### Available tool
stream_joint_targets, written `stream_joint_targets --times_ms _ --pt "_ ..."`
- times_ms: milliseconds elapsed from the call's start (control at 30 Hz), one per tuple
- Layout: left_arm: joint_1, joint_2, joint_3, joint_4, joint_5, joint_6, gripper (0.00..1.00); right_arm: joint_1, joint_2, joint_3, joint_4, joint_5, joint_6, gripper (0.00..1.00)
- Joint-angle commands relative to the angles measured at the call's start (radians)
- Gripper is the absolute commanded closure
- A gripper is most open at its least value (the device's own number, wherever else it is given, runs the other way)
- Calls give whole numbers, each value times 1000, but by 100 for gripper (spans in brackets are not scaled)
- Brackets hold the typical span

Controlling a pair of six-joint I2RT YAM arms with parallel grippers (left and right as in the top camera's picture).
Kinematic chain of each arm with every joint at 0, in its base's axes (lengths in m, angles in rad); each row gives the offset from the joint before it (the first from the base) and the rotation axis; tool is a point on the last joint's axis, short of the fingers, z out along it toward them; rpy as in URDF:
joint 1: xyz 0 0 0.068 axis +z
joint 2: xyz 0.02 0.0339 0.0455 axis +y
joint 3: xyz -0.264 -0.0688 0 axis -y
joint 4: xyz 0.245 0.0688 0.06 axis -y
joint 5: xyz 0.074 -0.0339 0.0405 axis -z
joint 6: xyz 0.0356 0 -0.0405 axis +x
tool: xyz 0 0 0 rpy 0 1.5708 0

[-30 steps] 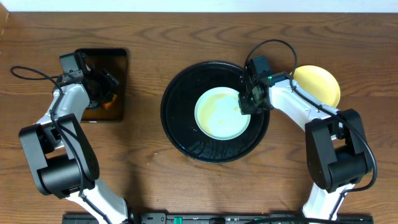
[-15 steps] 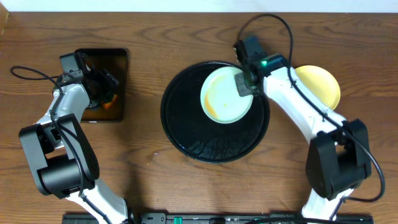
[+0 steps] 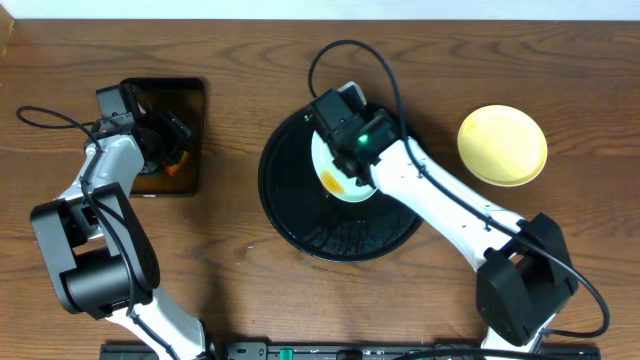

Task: Clean dirty plates on tray and stack at the side
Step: 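Lift the green plate off the black tray with the right gripper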

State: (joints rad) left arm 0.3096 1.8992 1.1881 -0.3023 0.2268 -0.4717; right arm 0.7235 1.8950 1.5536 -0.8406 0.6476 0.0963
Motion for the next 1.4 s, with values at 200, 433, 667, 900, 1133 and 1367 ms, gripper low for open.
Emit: stream_joint_targets --times_ms 200,433,667,900,1133,1367 --pt "0 -23 9 2 5 -2 18 69 -18 121 -45 243 -43 99" --pt "0 -23 9 2 5 -2 18 111 -18 193 -50 348 -136 99" --pt "0 -23 9 2 5 -2 18 146 -18 201 -37 351 -354 99" --pt "0 -23 9 2 5 -2 18 156 -18 202 -8 360 -431 99" --pt "0 -23 9 2 5 -2 18 162 -18 202 -5 399 -430 99" --pt "0 -23 9 2 5 -2 18 161 -18 201 -5 398 -362 99"
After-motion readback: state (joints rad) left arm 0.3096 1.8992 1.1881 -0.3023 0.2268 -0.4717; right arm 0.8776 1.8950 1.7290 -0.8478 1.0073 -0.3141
